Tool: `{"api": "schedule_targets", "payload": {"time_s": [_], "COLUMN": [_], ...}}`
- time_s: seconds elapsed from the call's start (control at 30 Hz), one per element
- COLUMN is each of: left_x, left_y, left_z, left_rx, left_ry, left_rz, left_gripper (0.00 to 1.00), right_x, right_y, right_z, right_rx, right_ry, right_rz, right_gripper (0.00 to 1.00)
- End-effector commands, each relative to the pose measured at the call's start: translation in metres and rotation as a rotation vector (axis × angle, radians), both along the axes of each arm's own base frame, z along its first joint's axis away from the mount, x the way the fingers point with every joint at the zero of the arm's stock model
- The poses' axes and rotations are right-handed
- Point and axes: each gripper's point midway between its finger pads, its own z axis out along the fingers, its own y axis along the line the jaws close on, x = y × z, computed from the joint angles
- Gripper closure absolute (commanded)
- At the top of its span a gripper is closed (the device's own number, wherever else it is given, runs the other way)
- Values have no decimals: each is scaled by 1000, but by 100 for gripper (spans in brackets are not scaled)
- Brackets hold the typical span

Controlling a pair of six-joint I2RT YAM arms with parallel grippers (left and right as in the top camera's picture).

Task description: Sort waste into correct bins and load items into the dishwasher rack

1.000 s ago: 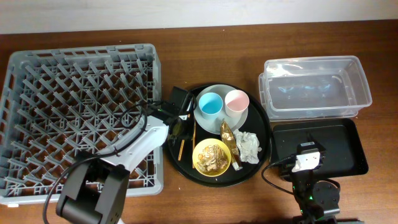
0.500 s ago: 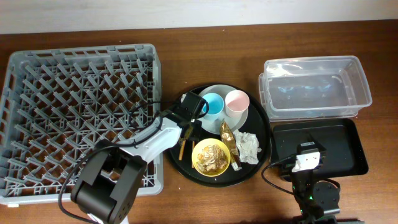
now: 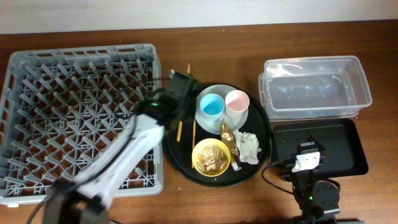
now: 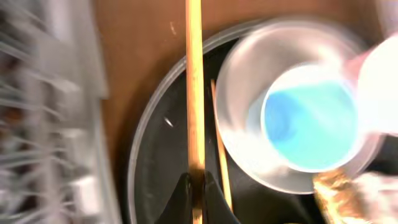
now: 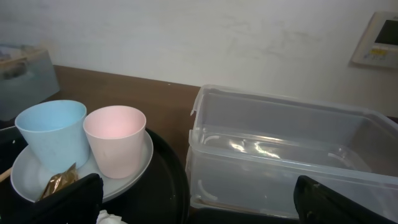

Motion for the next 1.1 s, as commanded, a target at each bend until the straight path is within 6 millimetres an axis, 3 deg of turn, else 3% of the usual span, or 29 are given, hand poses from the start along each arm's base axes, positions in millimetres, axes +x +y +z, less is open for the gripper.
{"api": "schedule_targets", "payload": {"time_s": [0.0, 0.1, 0.13, 0.27, 0.5, 0.53, 0.63, 0.67, 0.8, 0.9, 1.0, 1.03, 1.07], "left_x": [4, -2, -6, -16, -1, 0, 2, 2, 5, -3, -34, -41, -53], "left_y": [46, 106, 114, 122, 118, 119, 120, 120, 114, 100, 88, 90, 93], "left_z": [50, 50, 43, 11, -39, -40, -39, -39, -18, 25, 69, 76, 85], "left_rx": [-23, 33, 45, 89, 122, 125, 129, 129, 97, 3, -105, -106, -108], "left_ry": [-83, -37, -3, 99, 188, 188, 180, 179, 161, 135, 113, 106, 100], "left_rz": [111, 221, 231, 218, 215, 217, 220, 220, 210, 168, 112, 111, 111], "left_gripper": [100, 100, 100, 100, 99, 94, 44, 42, 42, 41, 27, 18, 1], "right_x": [0, 0, 0, 0, 0, 0, 0, 0, 0, 0, 0, 0, 0], "right_y": [-4, -4, -4, -4, -4, -4, -4, -4, -4, -4, -4, -4, -4], "right_z": [-3, -3, -3, -3, -3, -3, -3, -3, -3, -3, -3, -3, -3], "right_rx": [9, 9, 9, 9, 9, 9, 9, 9, 9, 9, 9, 9, 9], "right_ry": [9, 9, 9, 9, 9, 9, 9, 9, 9, 9, 9, 9, 9], "right_rz": [-20, -20, -20, -20, -20, -20, -20, -20, -20, -20, -20, -20, -20], "right_gripper": [1, 1, 1, 1, 1, 1, 2, 1, 1, 1, 1, 1, 1]}}
